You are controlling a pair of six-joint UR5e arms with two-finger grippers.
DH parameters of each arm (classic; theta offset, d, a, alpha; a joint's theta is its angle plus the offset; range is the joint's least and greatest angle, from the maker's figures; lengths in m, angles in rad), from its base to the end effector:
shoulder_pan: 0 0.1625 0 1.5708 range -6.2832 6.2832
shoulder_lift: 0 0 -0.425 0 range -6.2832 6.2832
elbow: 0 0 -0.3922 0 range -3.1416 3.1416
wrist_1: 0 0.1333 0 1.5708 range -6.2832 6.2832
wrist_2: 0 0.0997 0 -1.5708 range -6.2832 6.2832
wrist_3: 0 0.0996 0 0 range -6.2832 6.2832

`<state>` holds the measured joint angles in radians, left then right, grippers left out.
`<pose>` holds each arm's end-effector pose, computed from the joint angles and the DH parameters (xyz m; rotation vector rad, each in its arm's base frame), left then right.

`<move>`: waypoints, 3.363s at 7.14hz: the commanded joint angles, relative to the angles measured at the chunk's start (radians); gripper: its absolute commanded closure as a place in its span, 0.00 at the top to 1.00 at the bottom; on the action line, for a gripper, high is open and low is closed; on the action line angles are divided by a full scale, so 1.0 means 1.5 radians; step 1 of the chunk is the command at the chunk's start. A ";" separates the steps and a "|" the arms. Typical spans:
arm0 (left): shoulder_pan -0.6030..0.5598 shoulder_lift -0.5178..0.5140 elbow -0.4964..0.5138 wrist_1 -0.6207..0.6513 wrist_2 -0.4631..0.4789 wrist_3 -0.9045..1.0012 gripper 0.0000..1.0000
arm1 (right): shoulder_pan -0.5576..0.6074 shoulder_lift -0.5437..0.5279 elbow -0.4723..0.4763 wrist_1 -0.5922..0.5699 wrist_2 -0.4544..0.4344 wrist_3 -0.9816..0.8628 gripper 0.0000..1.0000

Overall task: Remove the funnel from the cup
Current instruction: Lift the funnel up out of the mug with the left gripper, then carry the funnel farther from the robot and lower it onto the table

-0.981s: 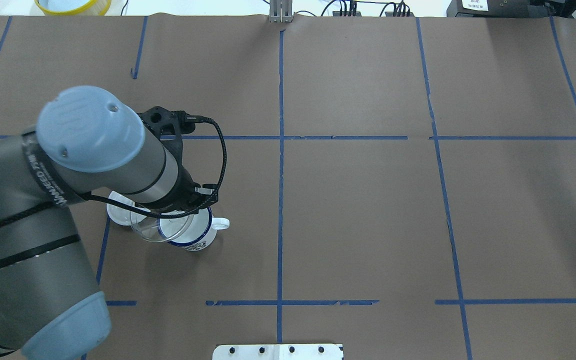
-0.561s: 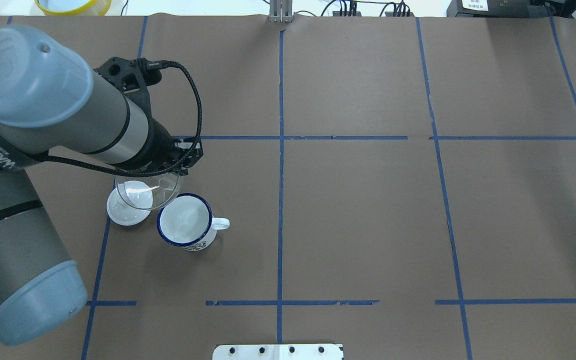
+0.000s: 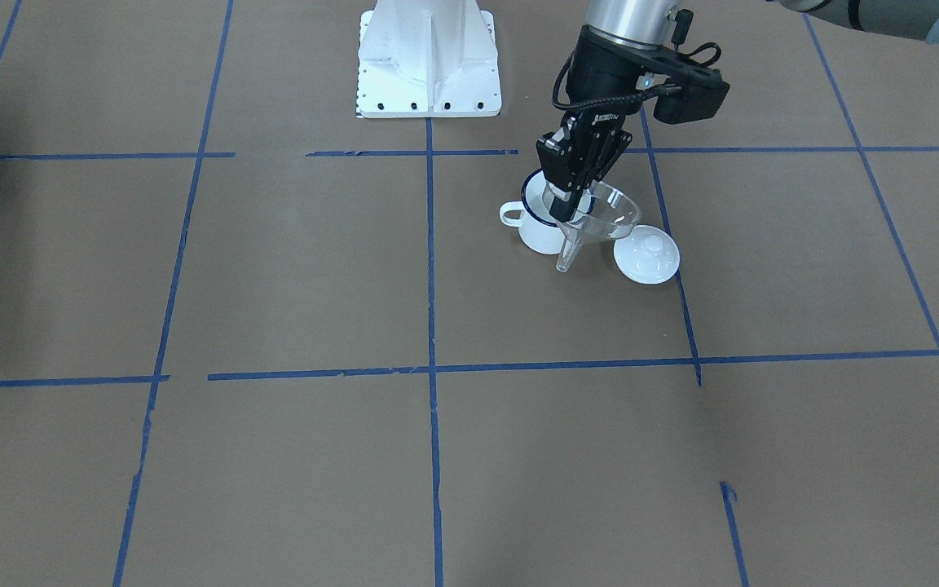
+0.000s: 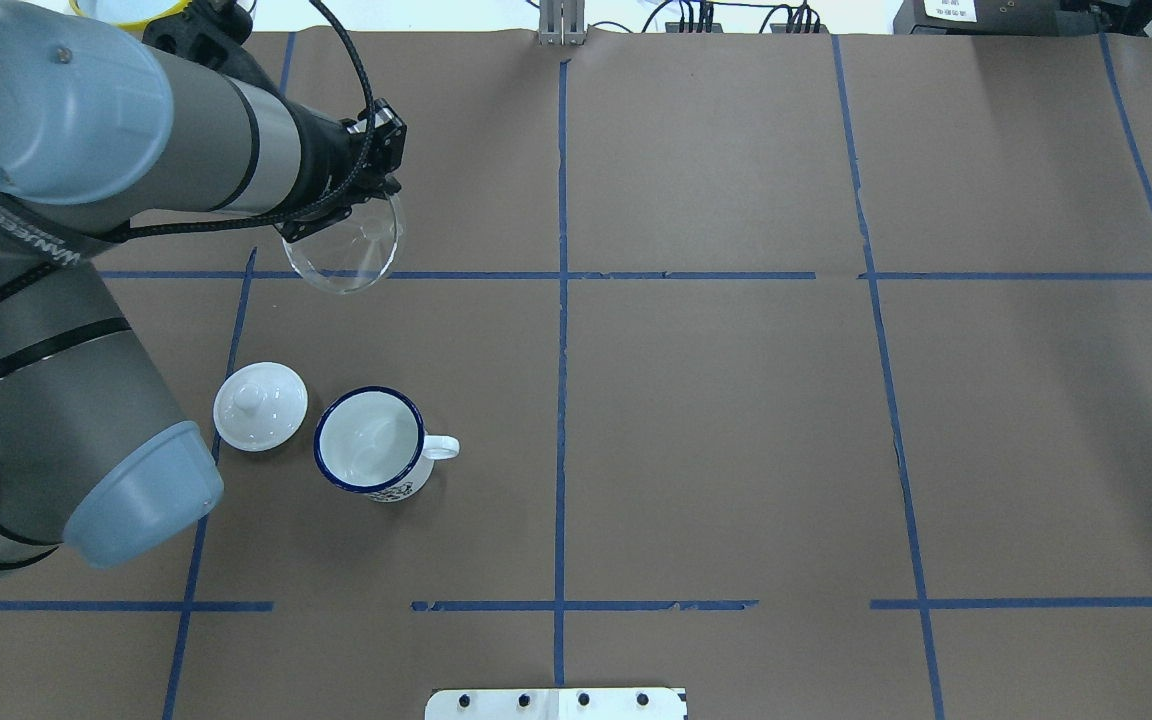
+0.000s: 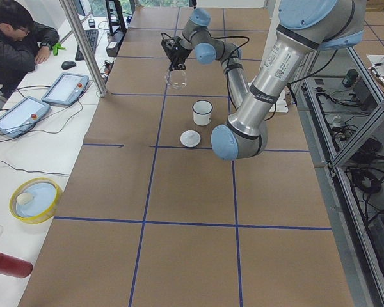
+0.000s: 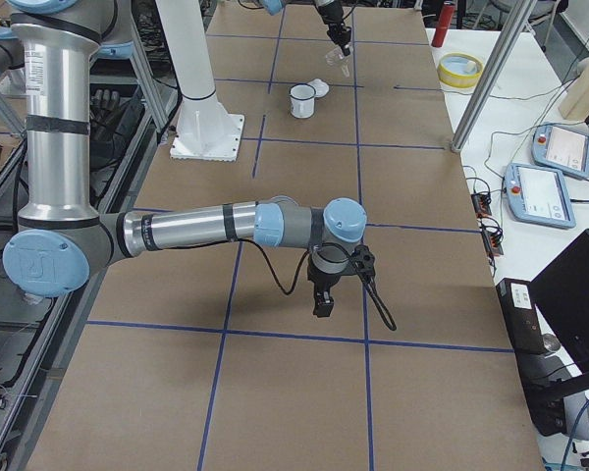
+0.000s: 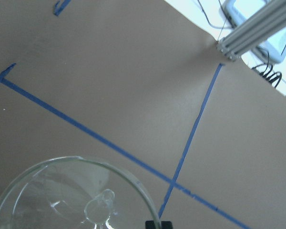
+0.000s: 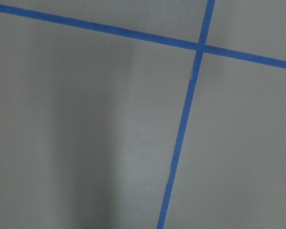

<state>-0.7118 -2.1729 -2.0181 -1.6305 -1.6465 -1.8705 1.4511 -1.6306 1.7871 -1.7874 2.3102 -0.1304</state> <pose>0.3490 -0.4672 0.1277 0.1663 1.1387 -0.8604 0.0111 -0.4617 0.6051 -0.0535 -0.7410 -0.2163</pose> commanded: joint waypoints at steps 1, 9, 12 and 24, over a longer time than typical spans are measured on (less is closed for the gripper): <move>-0.001 0.003 0.092 -0.116 0.104 -0.160 0.00 | 0.000 0.000 0.000 0.000 0.000 0.000 1.00; 0.008 0.026 0.404 -0.457 0.310 -0.356 0.00 | 0.000 0.000 0.000 0.000 0.000 0.000 1.00; 0.008 0.029 0.464 -0.505 0.318 -0.355 0.00 | 0.000 0.000 0.000 0.000 0.000 0.000 1.00; 0.011 0.111 0.349 -0.417 0.180 -0.051 1.00 | 0.000 0.000 0.000 0.000 0.000 0.000 1.00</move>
<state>-0.6953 -2.0373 -1.4348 -2.3265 -1.3047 -2.0243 1.4512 -1.6306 1.7871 -1.7871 2.3102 -0.1304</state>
